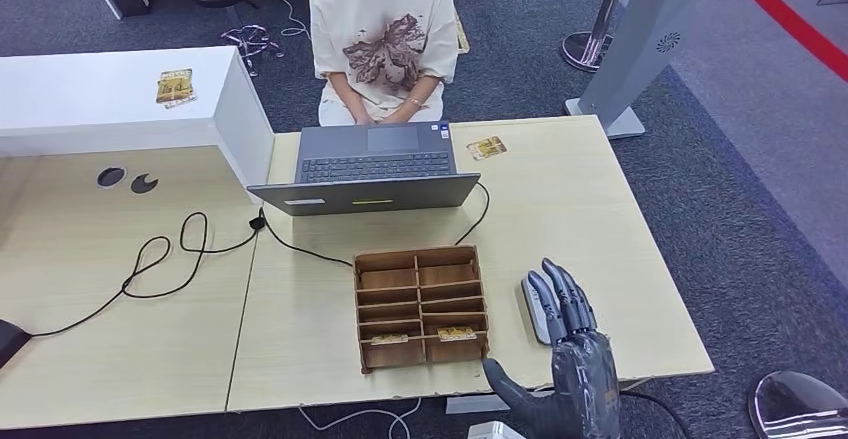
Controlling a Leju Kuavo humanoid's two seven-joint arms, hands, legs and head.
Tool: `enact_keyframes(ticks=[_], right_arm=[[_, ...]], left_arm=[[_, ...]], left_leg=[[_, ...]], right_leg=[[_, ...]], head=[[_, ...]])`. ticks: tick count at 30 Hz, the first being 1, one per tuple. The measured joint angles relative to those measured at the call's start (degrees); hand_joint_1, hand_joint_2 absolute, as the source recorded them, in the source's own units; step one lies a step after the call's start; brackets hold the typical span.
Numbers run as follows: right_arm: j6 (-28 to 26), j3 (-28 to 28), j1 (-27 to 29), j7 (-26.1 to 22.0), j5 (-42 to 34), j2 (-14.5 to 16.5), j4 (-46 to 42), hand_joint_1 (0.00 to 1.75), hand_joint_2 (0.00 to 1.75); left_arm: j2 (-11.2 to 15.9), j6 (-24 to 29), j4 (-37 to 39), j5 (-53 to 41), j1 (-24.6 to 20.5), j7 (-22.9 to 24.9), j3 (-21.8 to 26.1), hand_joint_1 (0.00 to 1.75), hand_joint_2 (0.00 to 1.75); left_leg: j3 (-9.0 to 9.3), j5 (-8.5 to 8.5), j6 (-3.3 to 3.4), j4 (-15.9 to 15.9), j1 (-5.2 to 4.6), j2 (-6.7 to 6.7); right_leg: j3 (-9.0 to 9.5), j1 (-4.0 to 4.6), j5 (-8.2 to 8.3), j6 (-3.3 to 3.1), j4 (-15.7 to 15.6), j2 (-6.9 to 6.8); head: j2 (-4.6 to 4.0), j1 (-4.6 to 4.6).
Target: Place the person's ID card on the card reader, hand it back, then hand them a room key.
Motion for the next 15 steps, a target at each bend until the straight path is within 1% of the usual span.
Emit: enact_keyframes(ticks=[6,9,10,12,15], right_arm=[[1.6,4.6,-2.6,5.9,5.3,-2.1,2.4,0.0,1.75],[3.3,6.7,-4.4,10.3,8.9,-3.0,4.1,0.0,1.75],[4.0,7.7,-5.4,12.7,9.6,-3.6,4.6,0.0,1.75],[5.5,10.3,-8.1,18.9,10.3,-5.2,5.5,0.0,1.75],[8.1,16.0,-13.1,28.6,10.5,-8.1,6.4,0.0,1.75]], left_arm=[[0.1,-0.2,0.0,0.6,-0.2,0.1,-1.0,0.0,0.0],[0.1,-0.2,0.0,0.9,-0.3,0.1,-1.7,0.0,0.0],[0.1,-0.2,0.0,1.0,-0.3,0.1,-2.0,0.0,0.0],[0.1,-0.2,0.0,1.1,-0.4,0.1,-2.6,0.0,0.0],[0.1,-0.3,0.0,1.4,-0.6,0.1,-3.3,0.0,0.0]], left_leg=[[-0.01,0.0,0.0,0.0,0.0,0.0],[-0.01,0.0,0.0,0.0,0.0,0.0],[-0.01,0.0,0.0,0.0,0.0,0.0],[0.0,0.01,-0.01,0.0,0.0,0.02],[0.02,0.06,-0.03,0.0,0.0,0.04]], right_leg=[[0.0,-0.01,0.0,0.0,0.0,0.0],[0.0,-0.01,0.0,0.0,0.0,0.01],[0.0,-0.01,0.01,0.0,0.0,0.01],[0.01,-0.01,0.02,-0.01,0.0,0.04],[0.01,-0.02,0.04,-0.02,0.0,0.05]], head=[[0.0,0.01],[0.01,0.0],[0.02,0.0],[0.02,0.0],[0.01,0.01]])
